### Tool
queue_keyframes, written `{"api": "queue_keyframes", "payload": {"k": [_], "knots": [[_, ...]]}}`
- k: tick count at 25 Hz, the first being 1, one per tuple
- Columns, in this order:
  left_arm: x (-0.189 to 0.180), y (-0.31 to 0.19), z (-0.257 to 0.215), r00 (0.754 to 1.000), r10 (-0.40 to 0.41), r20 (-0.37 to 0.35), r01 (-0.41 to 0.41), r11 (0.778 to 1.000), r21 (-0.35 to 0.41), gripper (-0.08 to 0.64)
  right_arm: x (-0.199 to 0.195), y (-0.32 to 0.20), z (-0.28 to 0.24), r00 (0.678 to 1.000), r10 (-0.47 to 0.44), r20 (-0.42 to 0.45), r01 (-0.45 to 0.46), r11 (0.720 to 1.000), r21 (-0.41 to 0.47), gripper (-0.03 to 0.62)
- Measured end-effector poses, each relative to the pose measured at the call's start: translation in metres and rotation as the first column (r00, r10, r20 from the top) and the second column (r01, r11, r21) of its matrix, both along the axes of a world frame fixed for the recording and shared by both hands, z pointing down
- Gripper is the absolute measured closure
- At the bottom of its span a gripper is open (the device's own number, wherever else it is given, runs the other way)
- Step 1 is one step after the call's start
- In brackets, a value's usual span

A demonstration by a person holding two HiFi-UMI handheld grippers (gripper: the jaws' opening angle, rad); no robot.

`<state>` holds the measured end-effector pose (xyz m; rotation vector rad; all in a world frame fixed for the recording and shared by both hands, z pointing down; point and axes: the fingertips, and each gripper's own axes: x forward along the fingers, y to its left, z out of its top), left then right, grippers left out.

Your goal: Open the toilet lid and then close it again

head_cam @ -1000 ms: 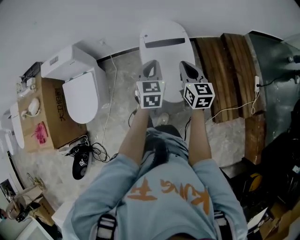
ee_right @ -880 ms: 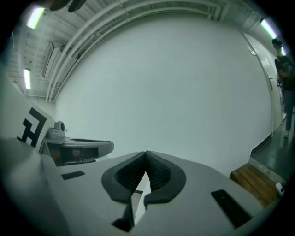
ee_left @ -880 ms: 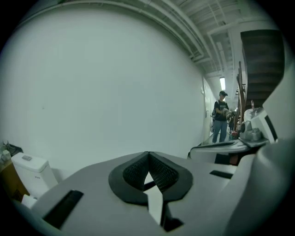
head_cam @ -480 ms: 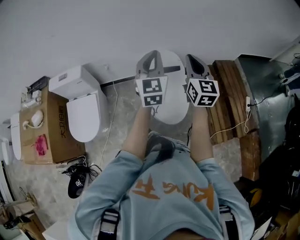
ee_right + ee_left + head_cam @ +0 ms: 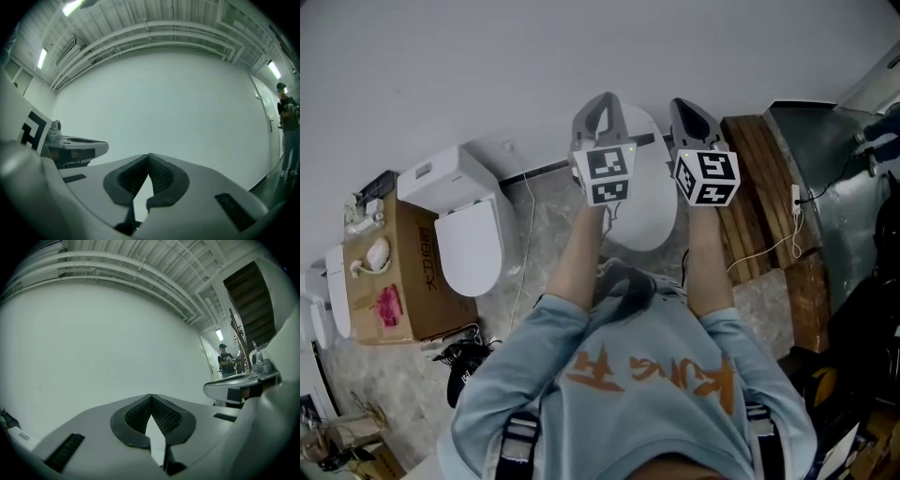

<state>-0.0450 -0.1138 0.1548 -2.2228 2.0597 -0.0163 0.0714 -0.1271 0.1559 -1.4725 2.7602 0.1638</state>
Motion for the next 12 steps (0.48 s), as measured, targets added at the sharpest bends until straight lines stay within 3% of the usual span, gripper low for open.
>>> {"api": "queue_keyframes", "payload": {"k": [12], "knots": [[0.036, -0.004, 0.005, 0.999, 0.049, 0.010, -0.049, 0.999, -0.019, 0.535, 0.027, 0.003, 0.002, 1.000, 0.007, 0.002, -0.007, 1.000, 0.010, 0.580]]}}
